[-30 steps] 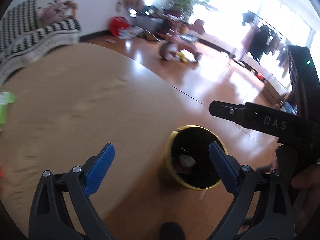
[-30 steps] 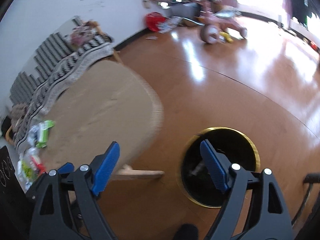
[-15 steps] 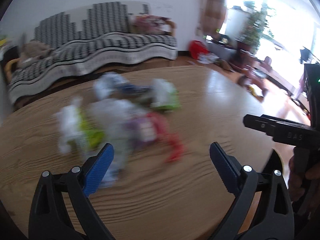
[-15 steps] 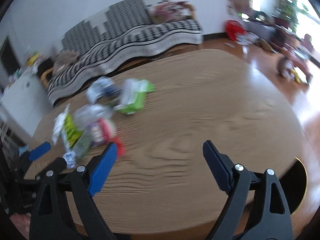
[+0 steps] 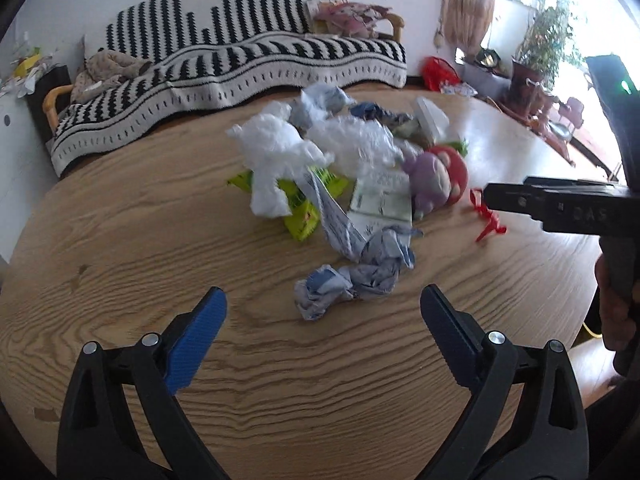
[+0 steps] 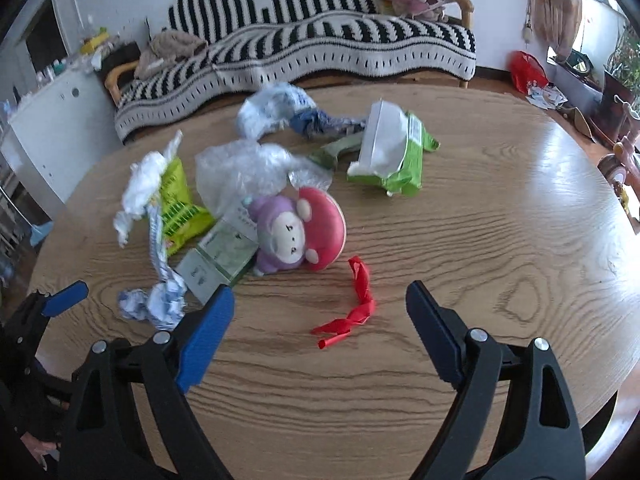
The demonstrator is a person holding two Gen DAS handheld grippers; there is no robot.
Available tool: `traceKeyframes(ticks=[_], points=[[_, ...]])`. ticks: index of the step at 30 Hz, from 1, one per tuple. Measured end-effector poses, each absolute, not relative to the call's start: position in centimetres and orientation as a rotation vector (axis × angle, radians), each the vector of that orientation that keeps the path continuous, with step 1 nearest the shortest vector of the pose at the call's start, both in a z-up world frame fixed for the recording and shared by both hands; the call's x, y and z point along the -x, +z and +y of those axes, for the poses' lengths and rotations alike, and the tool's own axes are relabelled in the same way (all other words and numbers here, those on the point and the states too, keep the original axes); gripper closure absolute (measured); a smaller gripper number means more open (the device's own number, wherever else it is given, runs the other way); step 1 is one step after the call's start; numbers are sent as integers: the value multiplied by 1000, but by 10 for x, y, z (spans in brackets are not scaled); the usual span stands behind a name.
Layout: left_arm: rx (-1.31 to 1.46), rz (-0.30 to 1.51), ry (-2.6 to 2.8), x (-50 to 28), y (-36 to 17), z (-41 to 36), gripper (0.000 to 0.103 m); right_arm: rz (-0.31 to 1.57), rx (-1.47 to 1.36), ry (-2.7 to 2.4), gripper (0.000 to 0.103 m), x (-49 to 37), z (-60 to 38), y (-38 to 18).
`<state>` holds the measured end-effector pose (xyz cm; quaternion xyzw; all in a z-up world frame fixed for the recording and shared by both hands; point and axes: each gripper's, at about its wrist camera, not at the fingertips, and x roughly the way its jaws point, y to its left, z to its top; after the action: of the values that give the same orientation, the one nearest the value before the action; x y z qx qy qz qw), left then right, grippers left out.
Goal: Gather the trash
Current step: 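Grasp the crumpled foil with the left tool while the right tool grasps the red ribbon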
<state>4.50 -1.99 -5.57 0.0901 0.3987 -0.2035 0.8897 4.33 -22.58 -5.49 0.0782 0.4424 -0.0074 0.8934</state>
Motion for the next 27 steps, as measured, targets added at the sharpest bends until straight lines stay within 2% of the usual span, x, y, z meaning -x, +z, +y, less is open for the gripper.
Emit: traceKeyframes(ticks=[11, 17, 18, 19, 21, 22, 27], points=[[-145, 917, -396, -76, -87, -37, 9, 1037, -99, -53, 20, -61, -228, -90], [-146, 925, -385, -78, -92, -41, 9, 1058, -43, -68, 33, -61, -227, -99], [-143, 930, -382, -79, -92, -42, 13, 1052, -40, -62, 43, -60, -227, -98], [-145, 921, -371, -78, -91, -42, 33, 1046, -39, -59, 64, -59, -226, -97], [-153, 912, -375, -76, -87, -43, 56, 1045, -43, -42, 86, -56, -226, -95], [-142, 923, -384, -77, -86, -43, 62, 1047, -44, -40, 87, -55, -226, -94], [-114, 947, -388, -75, -84, -43, 65, 1044, -39, -46, 88, -47, -229, -91]])
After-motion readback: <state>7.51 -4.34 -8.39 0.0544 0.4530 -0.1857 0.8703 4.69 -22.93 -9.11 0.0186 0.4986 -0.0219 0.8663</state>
